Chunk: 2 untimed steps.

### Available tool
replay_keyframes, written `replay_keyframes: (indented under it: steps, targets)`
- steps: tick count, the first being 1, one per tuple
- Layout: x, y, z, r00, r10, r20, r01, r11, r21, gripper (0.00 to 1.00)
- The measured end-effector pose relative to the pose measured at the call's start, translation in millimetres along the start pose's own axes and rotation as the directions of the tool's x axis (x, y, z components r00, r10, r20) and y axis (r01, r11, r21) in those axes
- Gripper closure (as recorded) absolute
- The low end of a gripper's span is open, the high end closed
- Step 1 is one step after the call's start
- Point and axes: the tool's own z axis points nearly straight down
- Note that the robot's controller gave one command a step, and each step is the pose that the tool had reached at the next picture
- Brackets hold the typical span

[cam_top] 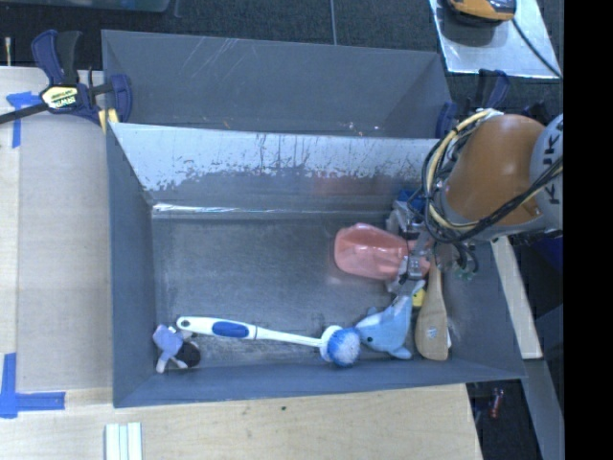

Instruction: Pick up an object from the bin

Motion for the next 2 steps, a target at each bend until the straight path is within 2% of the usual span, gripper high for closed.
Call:
replay_keyframes:
  steps: [1,2]
  targets:
    - [-0.4,-1.4,0.4,0.998,0.055,-0.005,-0.055,0.998,-0.003,1.0]
    - [-7.1,4.7,-53.5,0.971,0.24,-0.012,-0.24,0.971,0.004,1.0]
